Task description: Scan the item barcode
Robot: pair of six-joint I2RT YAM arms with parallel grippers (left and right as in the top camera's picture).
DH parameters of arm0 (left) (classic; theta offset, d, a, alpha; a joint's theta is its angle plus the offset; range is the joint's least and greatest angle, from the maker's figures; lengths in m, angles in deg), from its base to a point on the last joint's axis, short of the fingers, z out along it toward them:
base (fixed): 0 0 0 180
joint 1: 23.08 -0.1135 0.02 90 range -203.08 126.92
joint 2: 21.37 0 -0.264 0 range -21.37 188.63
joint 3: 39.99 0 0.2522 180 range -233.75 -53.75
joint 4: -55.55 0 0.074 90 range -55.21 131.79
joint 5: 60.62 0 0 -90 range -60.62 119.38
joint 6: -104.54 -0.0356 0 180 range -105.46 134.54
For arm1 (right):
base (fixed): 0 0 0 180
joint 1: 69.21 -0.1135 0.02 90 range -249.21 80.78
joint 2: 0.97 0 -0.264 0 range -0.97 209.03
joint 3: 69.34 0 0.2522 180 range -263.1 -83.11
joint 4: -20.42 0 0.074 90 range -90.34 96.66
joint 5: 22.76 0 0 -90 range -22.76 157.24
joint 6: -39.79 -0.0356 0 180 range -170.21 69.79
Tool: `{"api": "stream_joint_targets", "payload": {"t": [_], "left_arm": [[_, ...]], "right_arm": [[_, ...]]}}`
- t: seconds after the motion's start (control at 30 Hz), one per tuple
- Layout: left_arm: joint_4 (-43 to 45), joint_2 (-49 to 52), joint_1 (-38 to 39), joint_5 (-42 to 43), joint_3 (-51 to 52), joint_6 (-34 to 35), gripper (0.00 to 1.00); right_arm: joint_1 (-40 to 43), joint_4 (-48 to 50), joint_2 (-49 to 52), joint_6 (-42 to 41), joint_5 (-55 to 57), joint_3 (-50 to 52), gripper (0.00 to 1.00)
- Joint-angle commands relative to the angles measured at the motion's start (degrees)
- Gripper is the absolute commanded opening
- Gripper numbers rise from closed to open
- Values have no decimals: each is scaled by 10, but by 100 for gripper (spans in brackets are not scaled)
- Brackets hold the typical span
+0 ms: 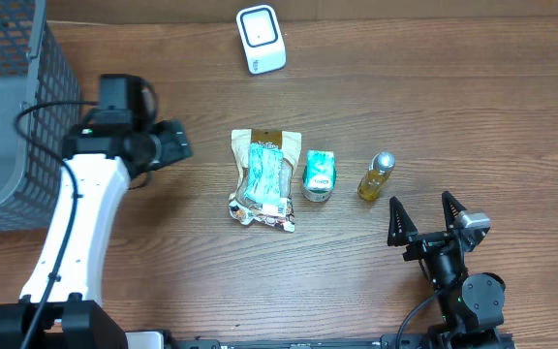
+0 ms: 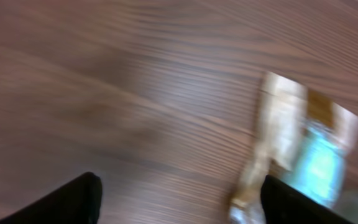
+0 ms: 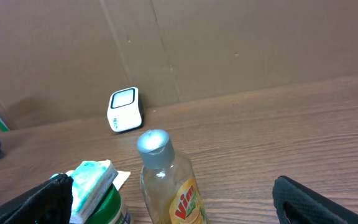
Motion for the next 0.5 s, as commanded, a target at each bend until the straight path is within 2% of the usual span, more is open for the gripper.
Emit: {"api": "stream_joint_targets", "payload": {"t": [0.0, 0.07, 0.47], "left_arm": [[-5, -6, -29, -75, -5, -10, 90], [-9, -6, -39, -75, -5, -9, 100], [-9, -6, -42, -74, -5, -9, 100]], "right_arm": [[1, 3, -6, 0, 3, 6, 100], [1, 3, -6, 0, 3, 6, 100], [1, 3, -6, 0, 3, 6, 100]]}}
